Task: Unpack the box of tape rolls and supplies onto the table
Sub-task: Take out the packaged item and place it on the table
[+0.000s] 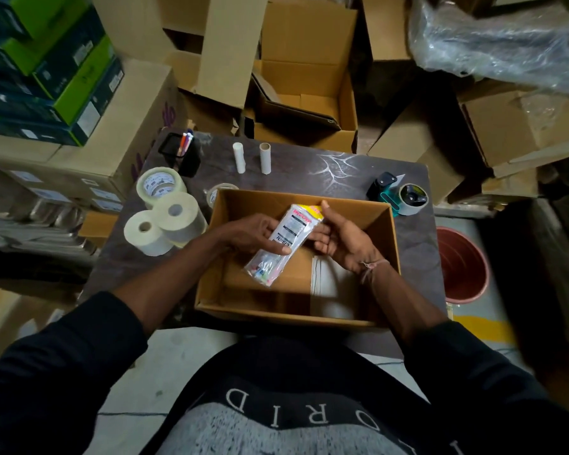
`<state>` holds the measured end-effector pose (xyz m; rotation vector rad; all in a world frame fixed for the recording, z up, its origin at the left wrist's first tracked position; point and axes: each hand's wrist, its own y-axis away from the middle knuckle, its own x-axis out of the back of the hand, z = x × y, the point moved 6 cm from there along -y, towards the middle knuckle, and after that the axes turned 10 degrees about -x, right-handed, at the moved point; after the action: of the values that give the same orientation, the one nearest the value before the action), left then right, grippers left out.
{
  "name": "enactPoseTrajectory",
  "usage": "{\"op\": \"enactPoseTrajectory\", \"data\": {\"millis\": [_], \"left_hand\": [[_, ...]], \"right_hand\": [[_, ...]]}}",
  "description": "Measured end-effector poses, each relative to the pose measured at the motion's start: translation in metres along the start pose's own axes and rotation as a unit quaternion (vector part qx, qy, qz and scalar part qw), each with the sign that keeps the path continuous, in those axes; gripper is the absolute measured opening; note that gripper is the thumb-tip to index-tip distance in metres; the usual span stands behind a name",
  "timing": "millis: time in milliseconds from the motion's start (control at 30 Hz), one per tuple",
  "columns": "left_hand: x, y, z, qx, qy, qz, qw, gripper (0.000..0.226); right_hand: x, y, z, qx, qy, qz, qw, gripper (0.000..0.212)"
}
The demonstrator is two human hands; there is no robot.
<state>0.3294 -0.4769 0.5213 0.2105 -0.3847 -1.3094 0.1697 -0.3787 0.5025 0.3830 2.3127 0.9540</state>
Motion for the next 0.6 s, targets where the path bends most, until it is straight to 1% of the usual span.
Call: {"op": "enactPoseTrajectory", "data": {"millis": [67, 100, 133, 233, 300, 367, 433, 533, 600], "left_hand": [[0.002, 0.004, 0.003, -0.017, 0.065, 0.051, 0.996, 0.039], [0.003, 0.005, 0.004, -0.028, 0.098, 0.081, 0.991, 0.036], [0.005, 0.007, 0.006, -0.039, 0.127, 0.112, 0.985, 0.032], [0.014, 0.009, 0.013, -0.082, 0.187, 0.208, 0.957, 0.023], [0.024, 0.009, 0.015, -0.108, 0.214, 0.261, 0.935, 0.028], [0.034, 0.01, 0.016, -0.121, 0.212, 0.297, 0.923, 0.033], [0.042, 0.011, 0.018, -0.13, 0.192, 0.318, 0.919, 0.034], [0.047, 0.014, 0.022, -0.138, 0.17, 0.348, 0.911, 0.028], [0.049, 0.015, 0.023, -0.142, 0.15, 0.362, 0.909, 0.031]], "right_hand": [[-0.004, -0.001, -0.004, -0.011, 0.011, -0.027, 1.0, 0.059], [-0.004, -0.001, -0.004, -0.02, 0.016, -0.036, 0.999, 0.063], [-0.006, 0.0, -0.005, -0.027, 0.02, -0.045, 0.998, 0.064], [-0.014, 0.003, -0.001, -0.047, 0.052, -0.068, 0.995, 0.046], [-0.023, 0.007, 0.003, -0.055, 0.073, -0.084, 0.992, 0.041], [-0.03, 0.012, 0.003, -0.052, 0.085, -0.097, 0.99, 0.041], [-0.037, 0.017, -0.001, -0.029, 0.095, -0.091, 0.991, 0.039], [-0.046, 0.024, -0.011, 0.039, 0.13, -0.051, 0.989, 0.028], [-0.054, 0.026, -0.013, 0.075, 0.173, -0.049, 0.981, 0.032]]}}
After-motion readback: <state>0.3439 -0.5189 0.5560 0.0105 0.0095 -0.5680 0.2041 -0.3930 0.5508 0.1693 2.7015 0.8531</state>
